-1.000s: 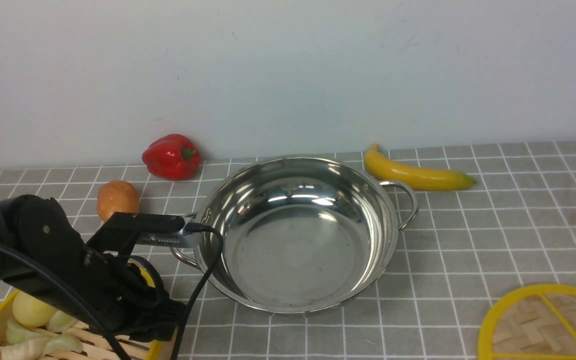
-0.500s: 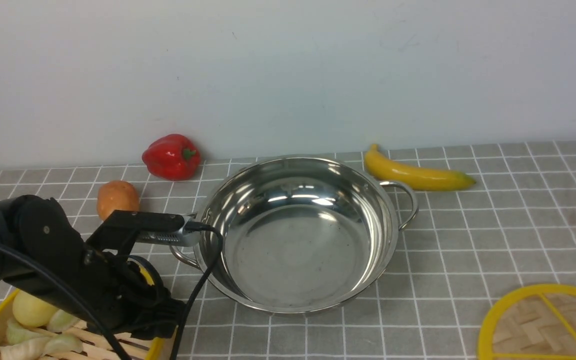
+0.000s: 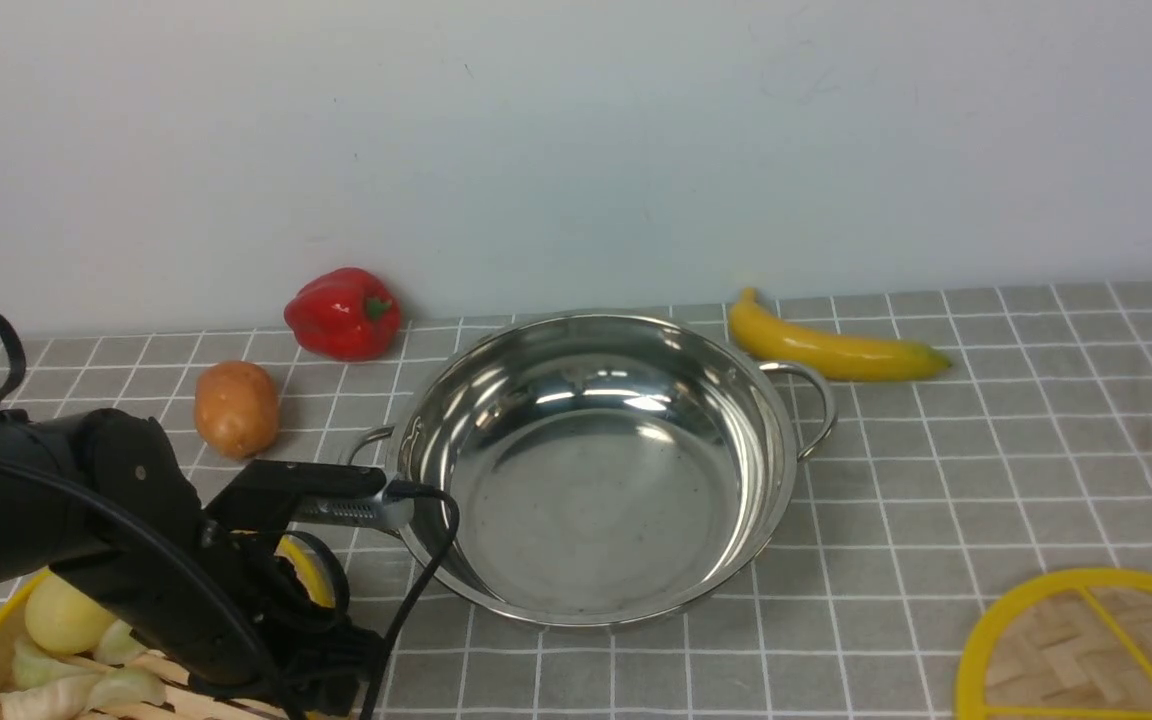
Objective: Place the steamer in the pot on the grey tablecloth, and put the lid on the steamer.
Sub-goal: 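Grasp the rim of the steamer basket holding the buns with the left gripper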
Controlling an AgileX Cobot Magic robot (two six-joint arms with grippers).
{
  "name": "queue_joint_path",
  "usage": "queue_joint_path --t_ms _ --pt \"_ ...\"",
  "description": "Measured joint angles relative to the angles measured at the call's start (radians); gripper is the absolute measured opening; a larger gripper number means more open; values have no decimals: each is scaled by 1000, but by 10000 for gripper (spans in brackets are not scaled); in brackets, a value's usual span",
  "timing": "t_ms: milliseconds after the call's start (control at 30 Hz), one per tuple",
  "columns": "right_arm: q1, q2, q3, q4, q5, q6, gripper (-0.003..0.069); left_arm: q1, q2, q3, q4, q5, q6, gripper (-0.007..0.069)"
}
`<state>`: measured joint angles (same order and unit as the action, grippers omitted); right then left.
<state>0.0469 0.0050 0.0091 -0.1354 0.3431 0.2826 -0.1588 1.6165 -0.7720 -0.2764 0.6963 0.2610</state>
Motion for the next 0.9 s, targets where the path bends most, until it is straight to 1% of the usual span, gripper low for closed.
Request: queue_joint_path --t_ms 300,467,667,767,900 --pt "0 0 0 0 0 0 242 0 7 0 0 5 0 298" --pt "0 0 0 0 0 0 242 -1 8 0 0 20 0 225" --pt "0 0 0 0 0 0 242 -2 8 0 -12 43 0 83" --pt "0 0 0 0 0 0 242 -2 8 0 -8 69 -10 50" --pt "0 0 0 0 0 0 242 -2 8 -1 15 89 -10 50"
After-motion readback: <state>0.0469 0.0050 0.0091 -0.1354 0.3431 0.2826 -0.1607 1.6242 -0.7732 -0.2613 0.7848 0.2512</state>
